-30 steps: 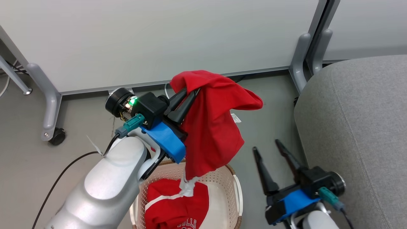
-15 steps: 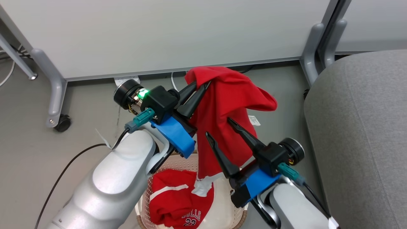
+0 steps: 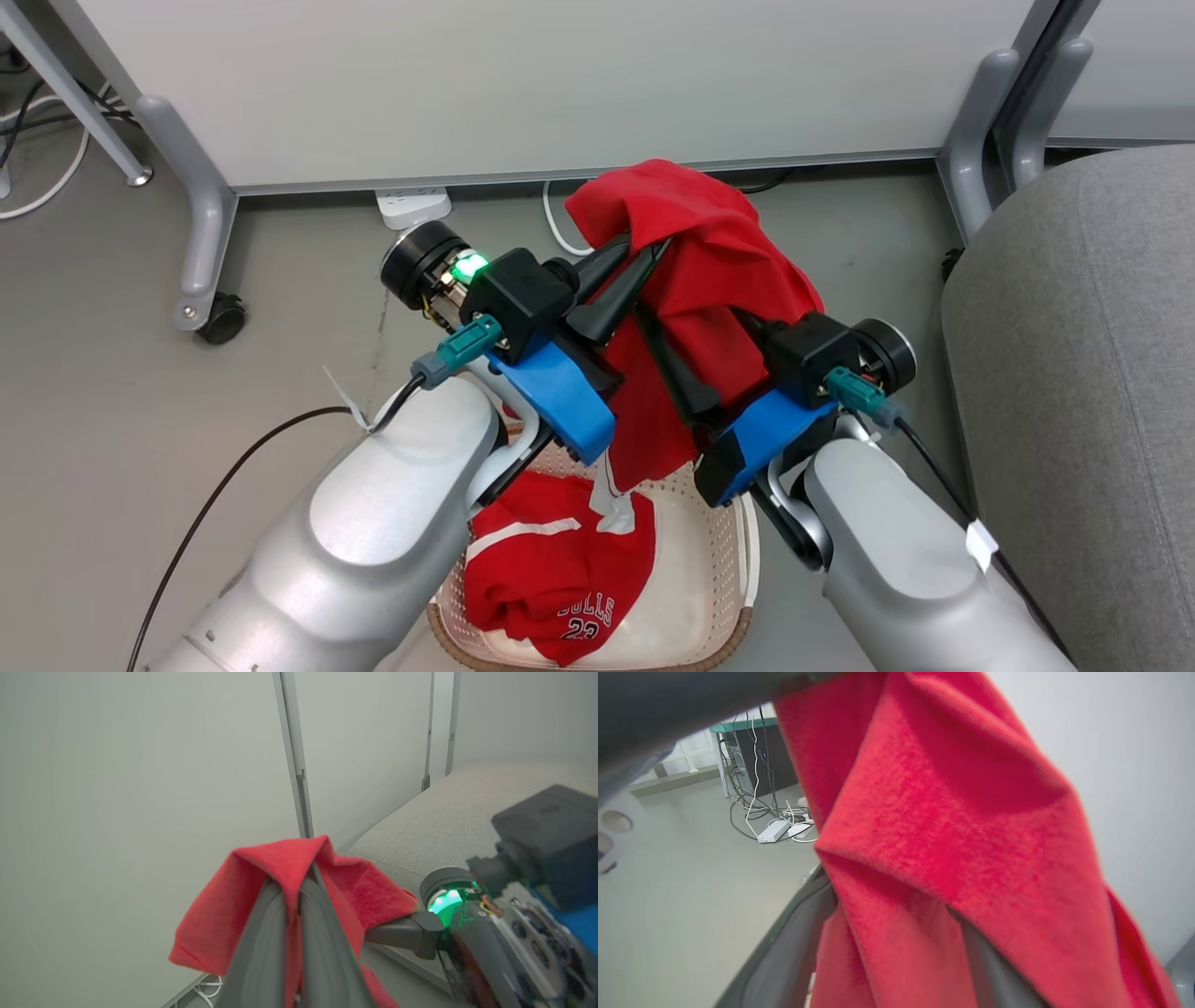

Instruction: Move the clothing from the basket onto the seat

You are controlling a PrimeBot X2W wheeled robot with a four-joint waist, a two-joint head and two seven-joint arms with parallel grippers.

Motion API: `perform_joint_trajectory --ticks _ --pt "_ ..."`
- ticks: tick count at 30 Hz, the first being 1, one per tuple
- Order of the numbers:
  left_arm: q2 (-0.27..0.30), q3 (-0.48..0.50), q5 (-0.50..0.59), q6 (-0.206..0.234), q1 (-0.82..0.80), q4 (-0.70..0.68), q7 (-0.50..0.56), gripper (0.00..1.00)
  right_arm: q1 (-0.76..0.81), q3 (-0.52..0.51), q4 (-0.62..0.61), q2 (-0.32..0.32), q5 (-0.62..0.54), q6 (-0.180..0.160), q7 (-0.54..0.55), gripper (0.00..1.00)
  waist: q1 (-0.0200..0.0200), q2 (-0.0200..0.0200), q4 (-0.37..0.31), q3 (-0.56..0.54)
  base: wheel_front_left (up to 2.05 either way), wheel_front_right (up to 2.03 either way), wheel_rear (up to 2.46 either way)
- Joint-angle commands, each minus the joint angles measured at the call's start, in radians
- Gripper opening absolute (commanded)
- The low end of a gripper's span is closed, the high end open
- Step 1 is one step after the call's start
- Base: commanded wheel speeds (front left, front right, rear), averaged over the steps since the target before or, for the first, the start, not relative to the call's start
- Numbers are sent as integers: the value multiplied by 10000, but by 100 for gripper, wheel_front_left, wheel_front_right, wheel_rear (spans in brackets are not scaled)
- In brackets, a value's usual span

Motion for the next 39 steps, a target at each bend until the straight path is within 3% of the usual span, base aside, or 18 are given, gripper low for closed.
perform_joint_trajectory --ticks 1,3,4,5,37,38,39 --pt "-45 -7 -2 5 -154 -60 -52 0 -322 32 178 -7 125 -7 -8 100 -1 0 49 45 0 0 0" --pt "-74 -24 -25 5 -202 -78 -52 0 -457 86 375 -7 224 -7 -8 100 -1 0 82 81 0 0 0" --pt "-83 -28 -35 5 -216 -81 -52 0 -516 118 495 -9 284 -7 -8 41 -1 0 94 96 0 0 0" --pt "-98 -34 -40 5 -228 -81 -52 0 -617 153 594 -7 329 -7 -8 0 -1 0 103 112 0 0 0" --pt "-45 56 -67 5 72 86 -51 0 -640 388 616 -7 621 -7 -9 0 -1 0 -33 -101 0 0 0" --pt "-47 97 -61 5 58 92 -51 42 -627 363 599 -7 630 -7 -8 0 -1 0 -37 -98 0 0 0" --pt "-48 129 -18 5 43 107 -51 100 -621 346 579 -7 617 -7 -9 0 -1 0 -40 -91 0 0 0"
